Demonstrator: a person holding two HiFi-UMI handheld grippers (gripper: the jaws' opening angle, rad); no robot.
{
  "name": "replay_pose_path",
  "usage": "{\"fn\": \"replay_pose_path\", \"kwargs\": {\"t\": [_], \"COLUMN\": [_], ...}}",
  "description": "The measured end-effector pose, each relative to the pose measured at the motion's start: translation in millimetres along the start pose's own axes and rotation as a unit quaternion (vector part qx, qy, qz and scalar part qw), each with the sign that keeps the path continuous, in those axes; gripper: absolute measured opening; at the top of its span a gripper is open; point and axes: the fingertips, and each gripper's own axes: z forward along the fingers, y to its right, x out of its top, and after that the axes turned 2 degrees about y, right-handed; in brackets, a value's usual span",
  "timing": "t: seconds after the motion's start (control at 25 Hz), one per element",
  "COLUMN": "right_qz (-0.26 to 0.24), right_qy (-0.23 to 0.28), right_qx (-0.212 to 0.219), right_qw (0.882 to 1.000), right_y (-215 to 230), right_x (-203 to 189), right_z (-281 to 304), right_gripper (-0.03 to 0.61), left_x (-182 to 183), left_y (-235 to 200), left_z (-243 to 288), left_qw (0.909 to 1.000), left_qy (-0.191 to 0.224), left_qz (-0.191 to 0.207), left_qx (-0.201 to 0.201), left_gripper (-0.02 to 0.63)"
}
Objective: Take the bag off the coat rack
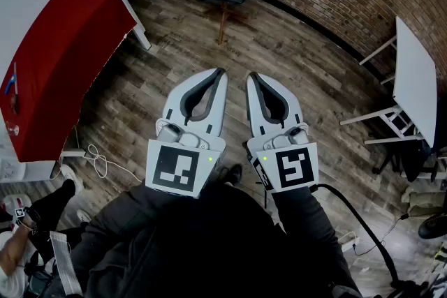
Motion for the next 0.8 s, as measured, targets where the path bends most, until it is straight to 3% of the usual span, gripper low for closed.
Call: {"fn": "replay_pose_path", "kwargs": {"t": [0.48,0.8], "right_qz": [0.028,0.025], "right_qy": [-0.008,-0.004], "right_qx": [0.014,0.029], "right_qw": [0.999,0.999], "right_y": [48.4,40.2], "right_x": [-15.7,-20.9], "right_z": [-11.8,45.3], "right_gripper": [0.006,0.008], "left_x": [-13.2,-25.7], "left_y": [32.1,-30.9], "left_z": [34.2,52.6], "left_qw": [0.9997,0.9989], "left_qy": [-0.001,-0.014], "left_qz": [0.011,-0.006], "left_qx": [0.023,0.045], "left_gripper": [0.009,0.009]}}
